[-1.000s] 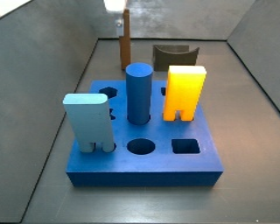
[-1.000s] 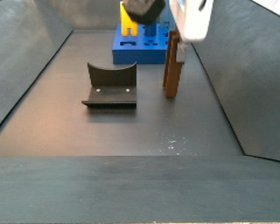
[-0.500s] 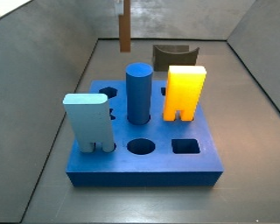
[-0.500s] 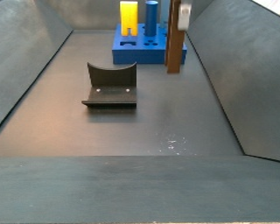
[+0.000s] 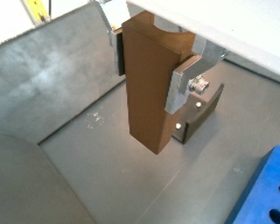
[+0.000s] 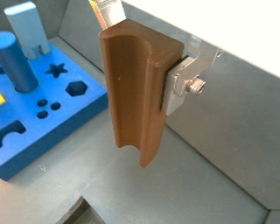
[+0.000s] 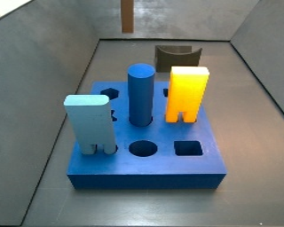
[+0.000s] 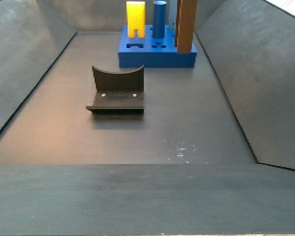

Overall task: Pick up the arch object. Move up. Rotate the arch object. Move to above the board. Insert the arch object.
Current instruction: Move to above the board.

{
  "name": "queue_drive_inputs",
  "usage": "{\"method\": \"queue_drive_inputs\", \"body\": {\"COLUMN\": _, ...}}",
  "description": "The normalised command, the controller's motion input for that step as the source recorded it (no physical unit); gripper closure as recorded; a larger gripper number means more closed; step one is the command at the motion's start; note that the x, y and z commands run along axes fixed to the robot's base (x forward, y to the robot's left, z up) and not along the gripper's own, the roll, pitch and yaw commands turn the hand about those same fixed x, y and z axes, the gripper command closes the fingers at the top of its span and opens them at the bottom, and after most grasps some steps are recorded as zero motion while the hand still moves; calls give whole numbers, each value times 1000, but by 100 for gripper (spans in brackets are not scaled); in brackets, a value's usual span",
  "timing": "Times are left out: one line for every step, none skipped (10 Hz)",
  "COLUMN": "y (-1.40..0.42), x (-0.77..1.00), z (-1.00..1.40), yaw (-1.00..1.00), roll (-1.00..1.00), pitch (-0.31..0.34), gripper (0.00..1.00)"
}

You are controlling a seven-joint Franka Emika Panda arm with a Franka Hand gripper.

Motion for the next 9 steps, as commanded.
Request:
{"method": "queue_drive_inputs", "body": {"y": -39, "x": 24, "z": 638, "yaw": 23, "roll": -25, "pitch": 92, "gripper": 100}}
{"method": "queue_drive_inputs", "body": {"y": -32, "x": 19, "z": 531, "yaw": 22, "roll": -33, "pitch": 90, "gripper": 100}}
{"method": "queue_drive_inputs", "body": {"y": -19, "x": 11, "z": 271, "yaw": 15, "roll": -51, "pitch": 88, "gripper": 100}}
{"method": "queue_drive_inputs", "body": {"y": -15, "x": 8, "z": 171, "yaw": 12, "roll": -58, "pitch": 89, "gripper": 100}}
{"method": "queue_drive_inputs", "body": {"y": -1000, "x": 195, "z": 177, "yaw": 1000, "roll": -39, "pitch": 16, "gripper": 100}}
{"method": "queue_drive_inputs", "body": {"y": -1000, "x": 198, "z": 181, "yaw": 1000, "roll": -28, "pitch": 16, "gripper": 100}}
{"method": "queue_drive_inputs", "body": {"y": -1000, "x": 204, "z": 183, "yaw": 1000, "roll": -22, "pitch": 22, "gripper": 100}}
{"method": "queue_drive_inputs", "body": {"y": -1000, "x": 223, "z": 185, "yaw": 1000, "roll": -28, "pitch": 26, "gripper": 100}}
{"method": "queue_drive_inputs", "body": {"y": -1000, "x": 228, "z": 185, "yaw": 1000, "roll": -20, "pitch": 30, "gripper": 100}}
